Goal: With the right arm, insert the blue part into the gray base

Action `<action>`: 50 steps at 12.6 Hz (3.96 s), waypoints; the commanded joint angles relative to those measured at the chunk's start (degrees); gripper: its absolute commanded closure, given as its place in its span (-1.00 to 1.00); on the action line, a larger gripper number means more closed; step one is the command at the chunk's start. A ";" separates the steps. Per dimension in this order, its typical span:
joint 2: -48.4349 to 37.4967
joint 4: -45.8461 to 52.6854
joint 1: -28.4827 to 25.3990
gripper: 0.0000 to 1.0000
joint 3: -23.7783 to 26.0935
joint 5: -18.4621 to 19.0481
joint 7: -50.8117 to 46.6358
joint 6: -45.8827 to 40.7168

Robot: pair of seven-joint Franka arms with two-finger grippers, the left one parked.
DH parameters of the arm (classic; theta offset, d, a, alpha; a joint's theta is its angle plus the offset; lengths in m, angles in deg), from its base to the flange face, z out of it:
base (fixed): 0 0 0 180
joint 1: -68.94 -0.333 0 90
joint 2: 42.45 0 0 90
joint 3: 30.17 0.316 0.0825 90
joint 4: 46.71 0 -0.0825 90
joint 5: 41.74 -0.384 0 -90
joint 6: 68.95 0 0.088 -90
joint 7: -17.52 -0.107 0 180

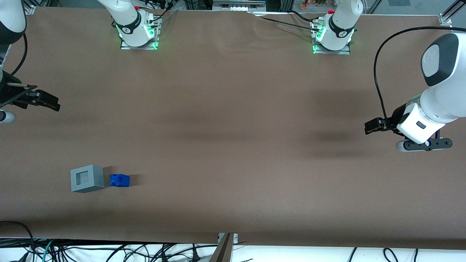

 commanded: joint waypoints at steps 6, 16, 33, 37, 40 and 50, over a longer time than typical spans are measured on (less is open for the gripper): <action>0.47 1.16 0.48 -0.99 0.40 -0.20 0.53 -0.11; 1.51 1.16 0.57 -0.99 0.40 -1.17 0.53 0.06; 30.51 1.33 -3.21 -0.98 1.72 -4.25 0.53 44.62; 33.33 1.42 -3.12 -0.98 1.63 -7.48 0.53 46.20; 35.26 1.42 -3.21 -0.98 1.63 -7.59 0.88 50.33; 36.41 1.42 -3.91 -0.21 1.63 -7.23 1.41 53.59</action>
